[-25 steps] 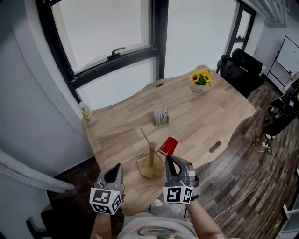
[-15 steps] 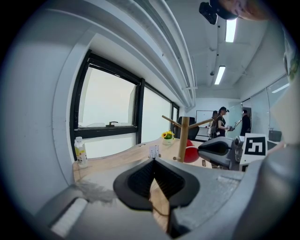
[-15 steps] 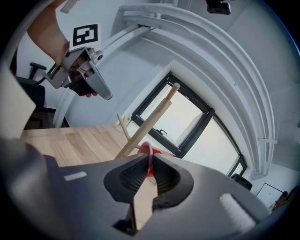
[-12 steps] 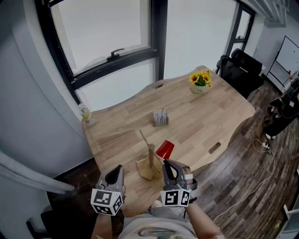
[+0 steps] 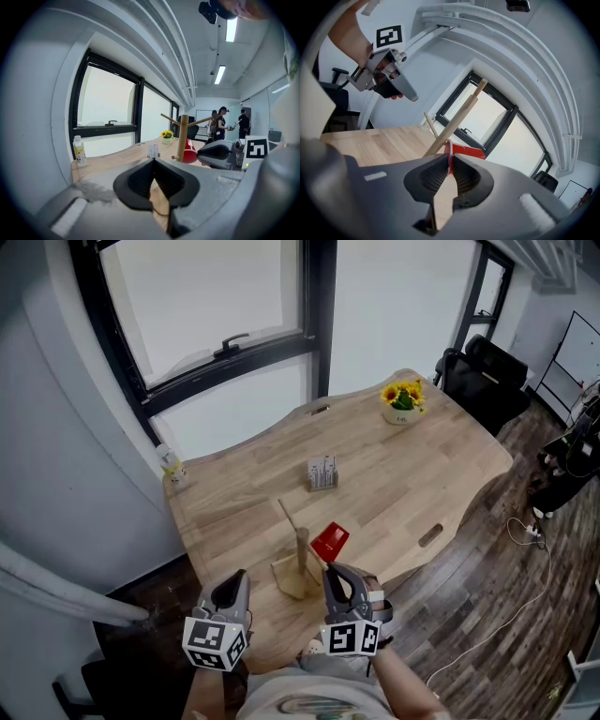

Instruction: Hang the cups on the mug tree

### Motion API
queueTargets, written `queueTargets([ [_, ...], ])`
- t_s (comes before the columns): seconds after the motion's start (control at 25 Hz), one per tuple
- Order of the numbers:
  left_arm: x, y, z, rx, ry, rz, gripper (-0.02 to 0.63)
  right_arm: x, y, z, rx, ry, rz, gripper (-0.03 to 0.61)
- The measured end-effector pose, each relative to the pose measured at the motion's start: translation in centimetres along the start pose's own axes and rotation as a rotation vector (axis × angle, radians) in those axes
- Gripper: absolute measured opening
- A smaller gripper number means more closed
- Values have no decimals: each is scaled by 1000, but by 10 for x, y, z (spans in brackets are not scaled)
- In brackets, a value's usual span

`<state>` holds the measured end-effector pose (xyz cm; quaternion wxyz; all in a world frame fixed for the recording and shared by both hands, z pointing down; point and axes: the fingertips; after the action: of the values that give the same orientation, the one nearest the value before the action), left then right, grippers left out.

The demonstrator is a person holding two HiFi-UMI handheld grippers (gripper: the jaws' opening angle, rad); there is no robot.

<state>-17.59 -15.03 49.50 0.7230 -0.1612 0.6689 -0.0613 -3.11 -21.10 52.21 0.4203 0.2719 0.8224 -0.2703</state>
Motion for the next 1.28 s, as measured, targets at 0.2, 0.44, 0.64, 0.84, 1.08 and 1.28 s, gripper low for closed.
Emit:
queueTargets([
  [0.2,-1,-2,2,-3,0,-5,3,-8,0,-6,21,-13,-18,25],
  [0.44,-3,-3,3,-4,-3,-5,3,-14,0,-7,27,-32,-28,26],
  [0.64,-2,-1,3,-3,-4,-5,3,-13,1,-5,33,-72,-31,28],
  [0.84,-1,0,7,-7,-7,0,3,-6,8,4,33,-186,-20,3],
  [1.08,3,3,12,-17,-7,9,3,4,20,13,58,-374,-28,3],
  [1.28,7,4,17,-28,-3,23,3,12,27,11,96,-489,-49,3],
])
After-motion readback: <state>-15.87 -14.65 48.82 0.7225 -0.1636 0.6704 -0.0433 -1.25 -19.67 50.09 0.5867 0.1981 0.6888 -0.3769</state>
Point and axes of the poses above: the fingertips, and each gripper's own axes: y backward along the fingers, z to its right, x out of its top, and after that the axes turned 7 degrees about -y, right-handed
